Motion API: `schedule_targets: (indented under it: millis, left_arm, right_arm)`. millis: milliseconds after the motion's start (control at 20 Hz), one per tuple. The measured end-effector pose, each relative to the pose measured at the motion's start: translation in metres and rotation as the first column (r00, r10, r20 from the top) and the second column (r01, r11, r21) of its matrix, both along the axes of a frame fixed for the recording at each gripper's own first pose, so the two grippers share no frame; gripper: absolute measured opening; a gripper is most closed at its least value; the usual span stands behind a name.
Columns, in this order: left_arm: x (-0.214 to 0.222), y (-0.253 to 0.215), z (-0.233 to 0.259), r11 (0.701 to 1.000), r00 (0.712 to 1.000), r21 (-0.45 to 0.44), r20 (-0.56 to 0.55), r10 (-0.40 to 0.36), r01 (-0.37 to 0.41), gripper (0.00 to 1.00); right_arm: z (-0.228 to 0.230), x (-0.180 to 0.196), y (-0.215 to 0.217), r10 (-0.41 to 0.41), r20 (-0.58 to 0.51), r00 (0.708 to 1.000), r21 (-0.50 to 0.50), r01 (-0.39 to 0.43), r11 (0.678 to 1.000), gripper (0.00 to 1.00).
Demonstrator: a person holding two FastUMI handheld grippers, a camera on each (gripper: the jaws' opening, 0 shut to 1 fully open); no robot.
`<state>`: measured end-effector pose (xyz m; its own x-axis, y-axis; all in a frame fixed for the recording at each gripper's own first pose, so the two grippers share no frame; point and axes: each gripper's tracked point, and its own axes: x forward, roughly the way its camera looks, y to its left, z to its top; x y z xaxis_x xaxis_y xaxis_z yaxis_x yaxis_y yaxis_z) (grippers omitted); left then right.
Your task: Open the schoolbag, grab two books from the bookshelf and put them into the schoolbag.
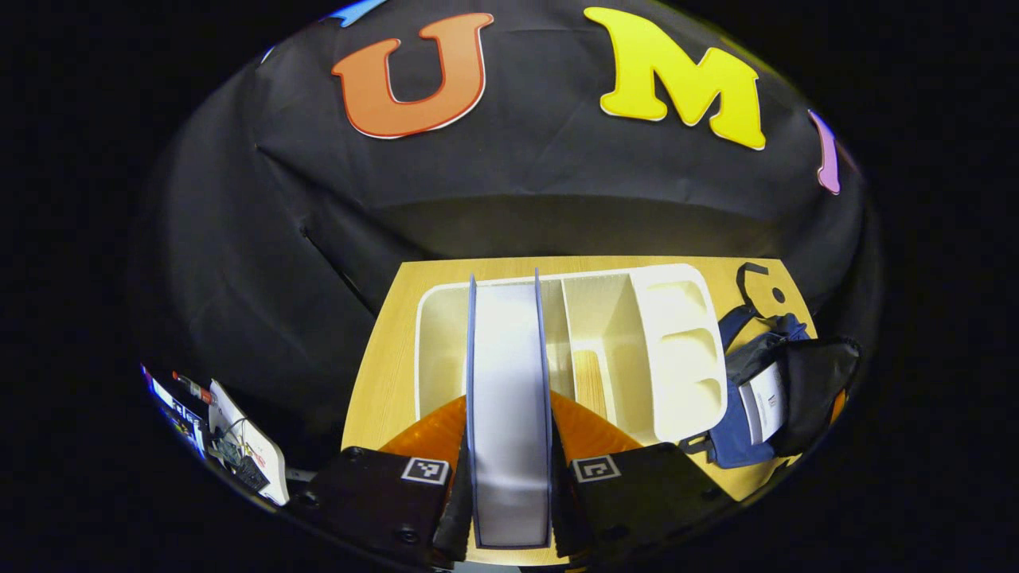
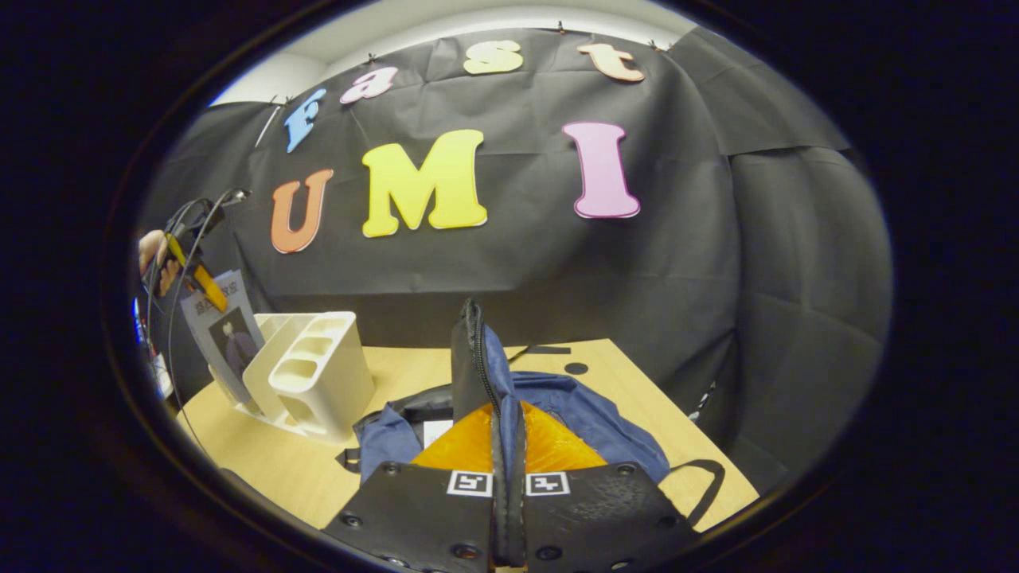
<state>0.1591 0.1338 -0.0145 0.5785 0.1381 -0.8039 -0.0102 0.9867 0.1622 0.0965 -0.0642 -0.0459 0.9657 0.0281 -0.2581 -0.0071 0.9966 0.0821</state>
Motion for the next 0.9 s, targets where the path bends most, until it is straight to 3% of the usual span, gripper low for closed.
schedule_targets:
  millis: [350,600,750,900]
  left_arm:
    - [-0.078,0.010,0.010,0.989,0.996,-0.146,0.082,0.033,-0.020,0.42]
    - [-0.131,0.025,0.001,0.955,0.990,-0.291,0.108,0.086,-0.051,0.41]
    - [-0.158,0.018,-0.009,0.915,0.986,-0.397,0.110,0.123,-0.069,0.42]
    - [-0.182,0.006,-0.023,0.848,0.983,-0.523,0.093,0.161,-0.089,0.41]
  right_arm:
    - [-0.011,-0.005,0.007,-0.009,-0.033,0.999,-0.021,0.008,1.000,0.01]
    - [-0.009,-0.008,0.015,-0.013,-0.040,0.999,-0.050,0.011,0.999,0.01]
    - [-0.010,-0.009,0.018,-0.016,-0.047,0.999,-0.064,0.013,0.998,0.01]
    - [-0.011,-0.007,0.020,-0.014,-0.052,0.999,-0.068,0.011,0.998,0.01]
